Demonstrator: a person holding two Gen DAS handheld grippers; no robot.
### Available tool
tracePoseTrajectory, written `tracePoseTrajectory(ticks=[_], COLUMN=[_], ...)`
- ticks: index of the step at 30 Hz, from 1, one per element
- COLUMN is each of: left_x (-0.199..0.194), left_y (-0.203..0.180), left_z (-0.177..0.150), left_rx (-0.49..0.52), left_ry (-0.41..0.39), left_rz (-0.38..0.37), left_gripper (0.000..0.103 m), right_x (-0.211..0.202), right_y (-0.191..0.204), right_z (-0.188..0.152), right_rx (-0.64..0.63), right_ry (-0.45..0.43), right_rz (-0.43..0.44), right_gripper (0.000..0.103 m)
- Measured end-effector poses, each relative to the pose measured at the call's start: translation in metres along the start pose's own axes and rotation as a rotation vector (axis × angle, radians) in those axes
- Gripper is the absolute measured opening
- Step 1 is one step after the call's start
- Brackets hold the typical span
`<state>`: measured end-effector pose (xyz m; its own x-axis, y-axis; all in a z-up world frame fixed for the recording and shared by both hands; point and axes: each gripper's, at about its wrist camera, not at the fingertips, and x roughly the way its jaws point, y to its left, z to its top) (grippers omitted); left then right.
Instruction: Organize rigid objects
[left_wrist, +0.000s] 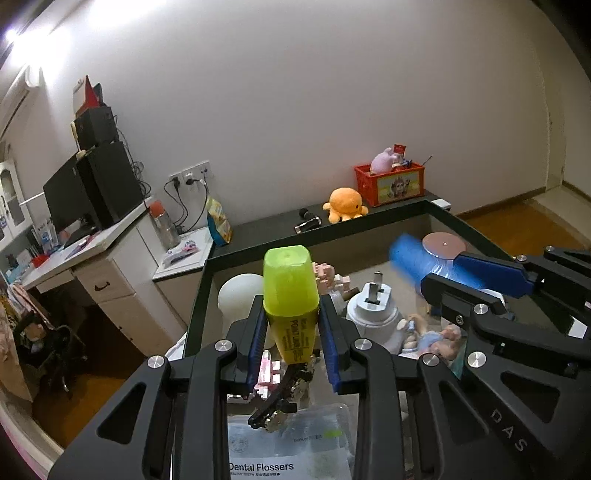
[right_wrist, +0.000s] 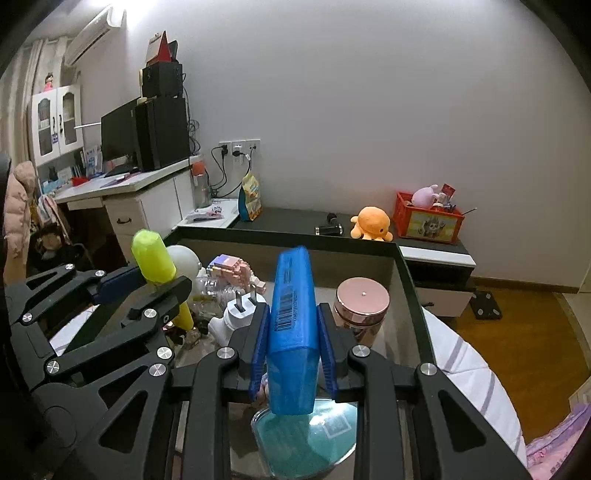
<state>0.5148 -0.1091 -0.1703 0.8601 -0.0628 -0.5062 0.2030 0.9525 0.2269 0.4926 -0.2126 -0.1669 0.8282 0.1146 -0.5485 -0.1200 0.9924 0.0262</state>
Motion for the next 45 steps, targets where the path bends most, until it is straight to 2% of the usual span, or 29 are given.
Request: tracePoseTrajectory(ticks=[1, 5, 7, 9, 11, 16, 18, 24, 28, 37, 45], left_x=[-0.002, -0.008, -0.014, -0.026, -0.045, -0.103, -0.131, -0.214, -0.268, -0.376, -0.441], left_y=[0.002, 0.011, 0.02, 0.03, 0.042, 0.054, 0.06, 0.065, 0.064, 0.055, 0.052], left_z=[0.0, 0.001, 0.001, 0.001, 0.002, 0.005, 0.004, -0.01, -0.023, -0.049, -0.066], left_rx=[-0.012, -0.05, -0.085, -0.128, -0.162, -0.197, -0.218, -0.232, -0.218, -0.197, -0.197], left_ry=[-0.015, -0.034, -0.039, -0.047, -0.081, -0.143, -0.173, -0.254, -0.294, -0.387, -0.45], left_rz=[0.013, 0.062, 0.061, 0.066, 0.061, 0.049, 0.046, 0.027, 0.019, 0.052, 0.063], left_gripper=[0.035, 0.068, 0.074, 0.085, 0.099, 0.103, 0.103, 0.103, 0.103, 0.103, 0.103], right_x=[0.001, -0.003, -0.011, -0.021, -0.034, -0.085, -0.114, -0.19, -0.243, -0.343, -0.402], right_y=[-0.001, -0.004, -0.009, -0.014, -0.017, -0.015, -0.008, 0.016, 0.03, 0.051, 0.067], right_z=[0.0, 0.003, 0.004, 0.008, 0.012, 0.018, 0.018, 0.008, -0.006, -0.042, -0.061], right_rx=[0.003, 0.02, 0.038, 0.055, 0.077, 0.098, 0.089, 0.048, 0.011, -0.037, -0.038], right_ry=[0.002, -0.017, -0.029, -0.047, -0.063, -0.124, -0.16, -0.247, -0.31, -0.388, -0.447], right_rz=[0.006, -0.004, -0.026, -0.058, -0.064, -0.043, -0.051, -0.029, -0.089, -0.158, -0.163], right_gripper=[0.027, 0.029, 0.046, 0.073, 0.085, 0.092, 0.103, 0.103, 0.103, 0.103, 0.103])
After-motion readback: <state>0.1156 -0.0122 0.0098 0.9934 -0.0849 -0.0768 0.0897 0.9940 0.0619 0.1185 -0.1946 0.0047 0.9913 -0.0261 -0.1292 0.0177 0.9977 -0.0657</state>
